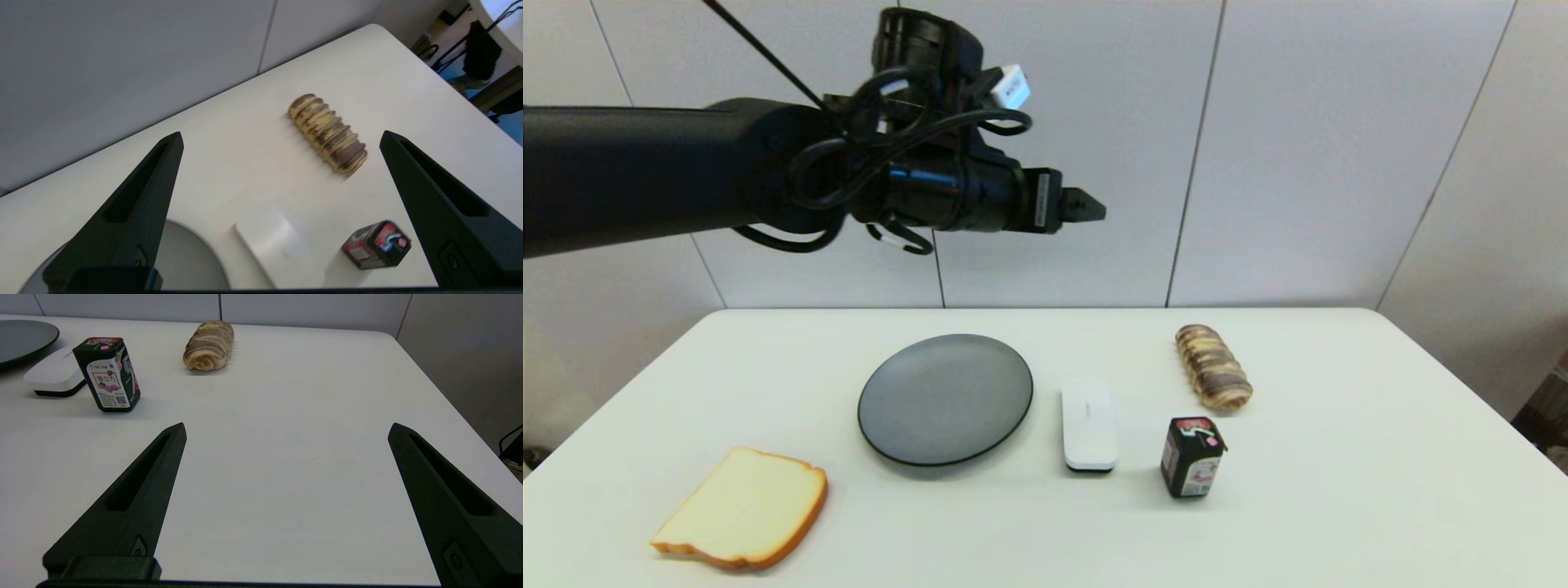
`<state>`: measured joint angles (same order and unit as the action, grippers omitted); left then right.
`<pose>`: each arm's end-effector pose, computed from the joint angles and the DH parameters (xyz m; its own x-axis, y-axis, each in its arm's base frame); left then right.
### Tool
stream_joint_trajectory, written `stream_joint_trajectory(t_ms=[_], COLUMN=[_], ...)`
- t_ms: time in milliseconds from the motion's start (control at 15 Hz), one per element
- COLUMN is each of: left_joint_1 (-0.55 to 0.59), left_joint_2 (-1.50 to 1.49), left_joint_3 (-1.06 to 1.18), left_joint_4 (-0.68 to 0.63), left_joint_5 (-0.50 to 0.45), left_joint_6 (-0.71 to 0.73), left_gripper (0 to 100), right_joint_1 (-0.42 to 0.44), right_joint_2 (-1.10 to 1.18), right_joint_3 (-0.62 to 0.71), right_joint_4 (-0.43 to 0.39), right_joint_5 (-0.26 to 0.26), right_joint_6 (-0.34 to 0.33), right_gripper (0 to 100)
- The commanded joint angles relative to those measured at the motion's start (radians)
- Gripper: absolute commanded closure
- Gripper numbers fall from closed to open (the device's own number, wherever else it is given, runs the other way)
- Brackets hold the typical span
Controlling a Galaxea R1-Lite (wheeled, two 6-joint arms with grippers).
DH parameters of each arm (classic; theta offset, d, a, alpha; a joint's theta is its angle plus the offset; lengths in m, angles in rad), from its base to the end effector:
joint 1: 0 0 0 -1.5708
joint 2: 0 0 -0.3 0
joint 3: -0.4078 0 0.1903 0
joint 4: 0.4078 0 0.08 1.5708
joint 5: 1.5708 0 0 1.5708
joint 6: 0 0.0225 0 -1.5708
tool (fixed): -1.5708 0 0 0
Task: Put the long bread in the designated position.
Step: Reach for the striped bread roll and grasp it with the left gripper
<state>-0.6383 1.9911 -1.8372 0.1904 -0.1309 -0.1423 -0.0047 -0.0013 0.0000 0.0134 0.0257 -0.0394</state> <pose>0.3218 -0.2424 0.2872 0.6717 -0.6609 -0.3346 0.6440 0.7442 -0.1771 -0.0229 0.0007 0.0741 0.9997 0.0210 -0.0121 -0.0215 0.9990 -0.0391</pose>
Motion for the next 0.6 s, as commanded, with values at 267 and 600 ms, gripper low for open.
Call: stream_joint_trajectory(t_ms=[267,600], left_joint_1=[-0.106,-0.161], left_joint_2=[0.252,0.325], left_joint_3=[-0.135,-0.135], left_joint_4=[-0.055,-0.115], left_joint_5=[0.000,0.000], left_joint_6=[-0.022,-0.023], left_gripper=[0,0], right_joint_1=[0.000,0.000], right_joint_2=[0.001,0.001], right_joint_3=[0.000,0.000], right_joint_4=[0.000,0.000], right_joint_5=[0.000,0.000], right_joint_6=[-0.001,-0.001], right_gripper=[0,0])
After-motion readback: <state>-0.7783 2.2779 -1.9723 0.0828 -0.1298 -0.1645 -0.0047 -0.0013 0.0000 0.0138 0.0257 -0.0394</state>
